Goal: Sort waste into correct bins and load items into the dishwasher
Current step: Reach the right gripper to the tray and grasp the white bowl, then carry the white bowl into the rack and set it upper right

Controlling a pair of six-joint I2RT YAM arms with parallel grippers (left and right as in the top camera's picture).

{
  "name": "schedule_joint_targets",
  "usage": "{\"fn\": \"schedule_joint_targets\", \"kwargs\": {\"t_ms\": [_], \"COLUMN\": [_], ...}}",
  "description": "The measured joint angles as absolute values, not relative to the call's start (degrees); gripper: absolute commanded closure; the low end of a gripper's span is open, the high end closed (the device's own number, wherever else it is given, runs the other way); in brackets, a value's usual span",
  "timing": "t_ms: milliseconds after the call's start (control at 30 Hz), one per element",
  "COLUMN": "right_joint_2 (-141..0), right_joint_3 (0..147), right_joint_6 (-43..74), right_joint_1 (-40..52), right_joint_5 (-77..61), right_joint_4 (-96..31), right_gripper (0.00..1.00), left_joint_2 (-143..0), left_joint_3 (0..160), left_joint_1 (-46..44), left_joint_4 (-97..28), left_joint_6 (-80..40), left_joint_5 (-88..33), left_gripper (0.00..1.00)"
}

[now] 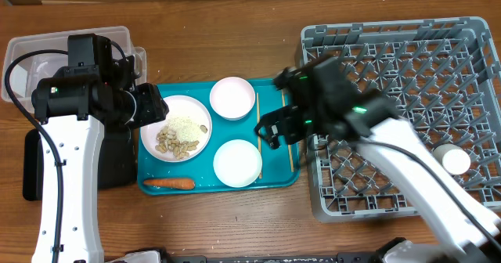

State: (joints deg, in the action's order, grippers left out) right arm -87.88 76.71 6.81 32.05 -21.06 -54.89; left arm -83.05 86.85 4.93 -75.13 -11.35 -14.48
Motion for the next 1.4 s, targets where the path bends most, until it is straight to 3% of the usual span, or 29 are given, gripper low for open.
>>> {"fn": "schedule_joint_targets", "kwargs": {"t_ms": [100, 467, 667, 800, 900, 1100, 1267, 1400], "right_joint_2": [-95.1, -110.0, -110.5, -110.5, -110.5, -110.5, -110.5, -110.5], "right_joint_3": [76.7, 76.7, 76.7, 76.7, 76.7, 76.7, 76.7, 76.7], "right_joint_6": [9.7, 14.9, 15.3, 16.3, 16.4, 16.7, 16.7, 16.7], "right_joint_1": [34.4, 36.5, 37.5, 37.6, 37.6, 37.6, 37.6, 38.0], "right_joint_5": [-19.9, -18.6, -18.5, -17.8, -17.3, -16.6, -16.3, -16.0], "right_joint_4": [-54.9, -54.8, -54.6, -54.8, -55.2, -55.5, -56.0, -55.8], "right_gripper": [0.31, 0.45, 0.73, 0.75, 0.84, 0.85, 0.96, 0.96], "left_joint_2": [-83.0, -83.0, -83.0, -83.0, -83.0, -83.0, -83.0, -83.0], "left_joint_3": [86.8, 86.8, 86.8, 86.8, 86.8, 86.8, 86.8, 86.8], "left_joint_1": [4.9, 4.9, 4.9, 4.9, 4.9, 4.9, 4.9, 4.9], "left_joint_4": [-75.2, -75.2, -75.2, -75.2, -75.2, -75.2, -75.2, -75.2], "left_joint_6": [-11.4, -11.4, -11.4, -11.4, -11.4, -11.4, -11.4, -11.4], "left_joint_5": [-14.4, -14.3, -14.3, -14.3, -14.3, -14.3, -14.3, -14.3], "left_gripper": [0.46, 0.46, 0.46, 0.46, 0.46, 0.46, 0.46, 0.46]}}
